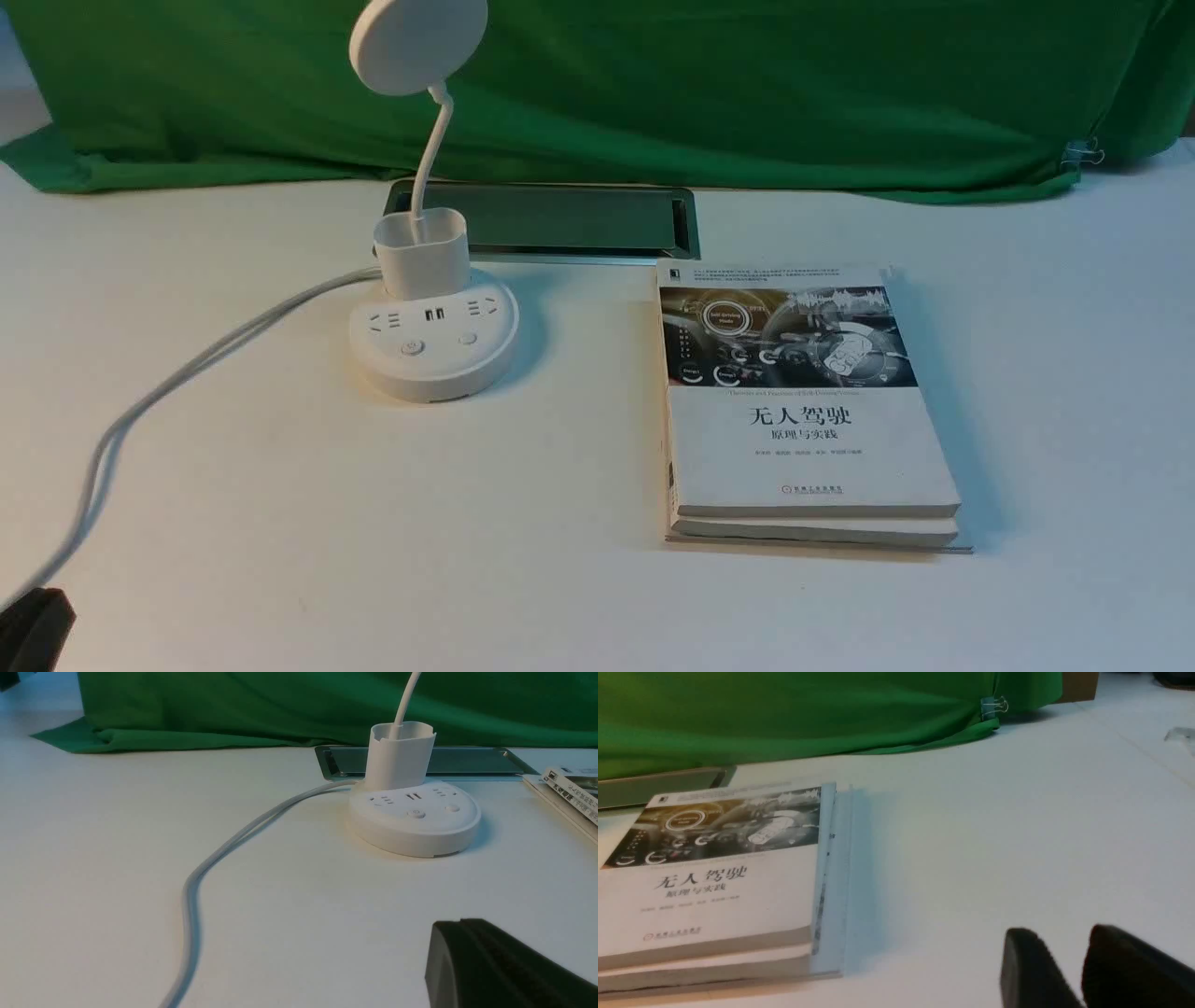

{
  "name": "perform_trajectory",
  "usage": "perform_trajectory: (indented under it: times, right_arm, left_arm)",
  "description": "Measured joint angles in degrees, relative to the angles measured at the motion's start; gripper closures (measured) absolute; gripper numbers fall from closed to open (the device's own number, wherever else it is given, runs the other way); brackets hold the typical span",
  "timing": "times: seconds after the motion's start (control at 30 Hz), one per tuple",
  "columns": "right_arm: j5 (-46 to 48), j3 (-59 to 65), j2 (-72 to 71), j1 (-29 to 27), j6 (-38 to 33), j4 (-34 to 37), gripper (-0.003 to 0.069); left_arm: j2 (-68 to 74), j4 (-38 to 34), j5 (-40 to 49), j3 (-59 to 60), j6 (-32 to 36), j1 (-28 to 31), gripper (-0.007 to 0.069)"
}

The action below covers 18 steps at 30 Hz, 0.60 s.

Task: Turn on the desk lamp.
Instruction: Use the left arm to press the button switch on the lamp holder

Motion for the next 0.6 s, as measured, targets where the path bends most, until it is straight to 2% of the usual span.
perform_trajectory:
  times: [0.6]
  right_arm:
    - [0.0,0.0,0.0,0.0,0.0,0.0,0.0419]
  left_arm:
    - [0.0,0.4,0.0,0.0,0.0,0.0,0.0623]
